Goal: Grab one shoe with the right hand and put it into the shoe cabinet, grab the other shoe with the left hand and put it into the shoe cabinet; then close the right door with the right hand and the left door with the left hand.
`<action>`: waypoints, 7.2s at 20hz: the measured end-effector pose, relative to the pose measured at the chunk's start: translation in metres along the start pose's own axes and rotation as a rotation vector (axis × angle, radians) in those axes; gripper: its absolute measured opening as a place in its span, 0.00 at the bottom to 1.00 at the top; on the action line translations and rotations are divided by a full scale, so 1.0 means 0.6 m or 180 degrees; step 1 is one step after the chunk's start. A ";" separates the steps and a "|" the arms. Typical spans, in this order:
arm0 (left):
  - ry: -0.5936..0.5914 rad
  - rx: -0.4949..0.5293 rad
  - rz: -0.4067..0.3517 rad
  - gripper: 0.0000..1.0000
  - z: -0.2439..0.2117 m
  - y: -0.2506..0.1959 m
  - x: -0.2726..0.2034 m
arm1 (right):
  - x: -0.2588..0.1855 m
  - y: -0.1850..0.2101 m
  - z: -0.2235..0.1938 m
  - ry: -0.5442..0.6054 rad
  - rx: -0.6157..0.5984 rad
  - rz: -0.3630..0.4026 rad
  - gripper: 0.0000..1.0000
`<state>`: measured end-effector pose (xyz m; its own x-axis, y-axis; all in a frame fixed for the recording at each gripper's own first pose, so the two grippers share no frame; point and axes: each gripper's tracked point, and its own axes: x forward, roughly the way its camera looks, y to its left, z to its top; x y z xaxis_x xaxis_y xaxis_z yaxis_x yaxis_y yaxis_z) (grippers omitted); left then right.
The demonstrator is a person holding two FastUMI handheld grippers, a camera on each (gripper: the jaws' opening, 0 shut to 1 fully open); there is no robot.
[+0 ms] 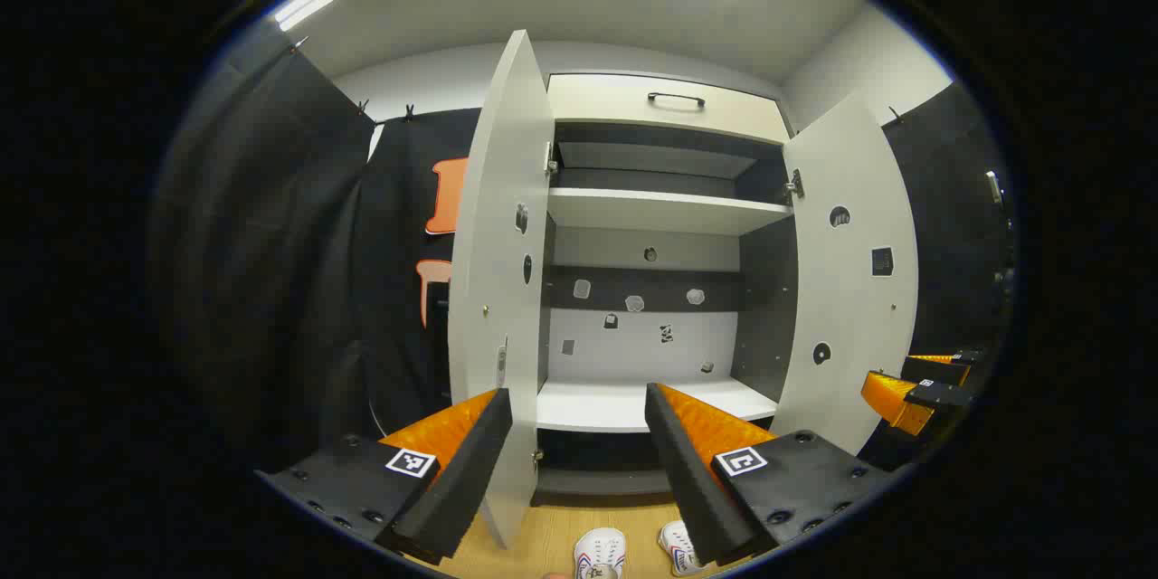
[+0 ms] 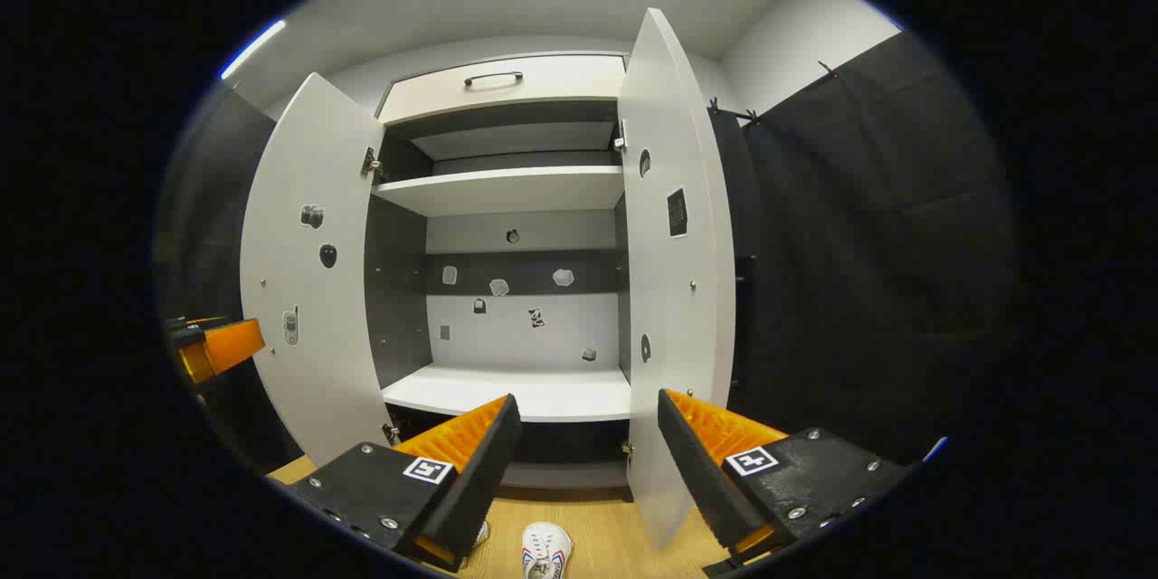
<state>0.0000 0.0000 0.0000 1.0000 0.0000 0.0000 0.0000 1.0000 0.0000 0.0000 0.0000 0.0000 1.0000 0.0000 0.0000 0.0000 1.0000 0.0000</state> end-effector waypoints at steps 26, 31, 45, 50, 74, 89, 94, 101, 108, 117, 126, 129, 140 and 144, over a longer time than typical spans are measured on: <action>-0.0027 0.0018 0.0015 0.94 0.004 0.023 0.041 | 0.032 0.036 -0.030 0.0057 -0.0254 -0.0003 0.94; -0.0010 0.0047 0.0014 0.96 -0.001 0.022 0.052 | 0.048 0.055 -0.116 0.0287 -0.0361 0.0115 0.94; 0.0088 0.0077 0.0055 0.96 -0.024 0.045 0.062 | 0.047 0.041 -0.512 0.1596 -0.0377 0.0057 0.94; 0.0115 0.0139 0.0092 0.96 -0.030 0.058 0.053 | 0.029 0.045 -0.650 0.2138 -0.0367 0.0055 0.94; 0.0349 0.0108 -0.0074 0.94 -0.082 0.098 0.053 | -0.001 0.053 -0.778 0.3098 0.0036 -0.0334 0.00; 0.0242 0.0022 -0.0094 0.96 -0.074 0.142 0.059 | 0.082 0.146 -0.359 0.2126 0.0212 -0.0086 0.00; 0.0212 0.0009 -0.0161 0.94 -0.072 0.131 0.048 | 0.136 0.141 -0.211 0.1743 0.0195 -0.0058 0.00; 0.0229 0.0015 -0.0160 0.94 -0.080 0.135 0.036 | 0.097 0.125 -0.068 0.1400 0.0269 -0.0124 0.00; 0.0231 0.0023 0.0009 0.94 -0.080 0.176 0.035 | 0.083 0.093 0.016 0.1401 0.0466 -0.0213 0.00; 0.0269 0.0063 0.0165 0.96 -0.084 0.199 0.043 | 0.226 0.079 -0.083 0.1770 0.0356 -0.0438 0.00; 0.0338 0.0049 0.0114 0.94 -0.095 0.171 0.067 | 0.224 0.078 -0.065 0.1583 0.0459 -0.0392 0.21; 0.0356 0.0024 0.0034 0.94 -0.103 0.148 0.071 | 0.186 0.074 -0.035 0.1456 0.0427 -0.0297 0.39; 0.0495 0.0145 -0.0019 0.96 -0.132 0.092 0.060 | -0.016 0.070 -0.026 0.1137 0.0139 0.0114 0.92; 0.0456 0.0172 -0.0106 0.97 -0.129 0.055 0.021 | -0.081 0.052 -0.027 0.1102 0.0231 0.0157 0.93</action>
<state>0.0129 0.0329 -0.0776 0.9892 -0.0294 -0.1436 0.0372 0.9980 0.0515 -0.0485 0.0315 -0.0160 0.9395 0.0609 -0.3370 -0.0360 0.9962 0.0796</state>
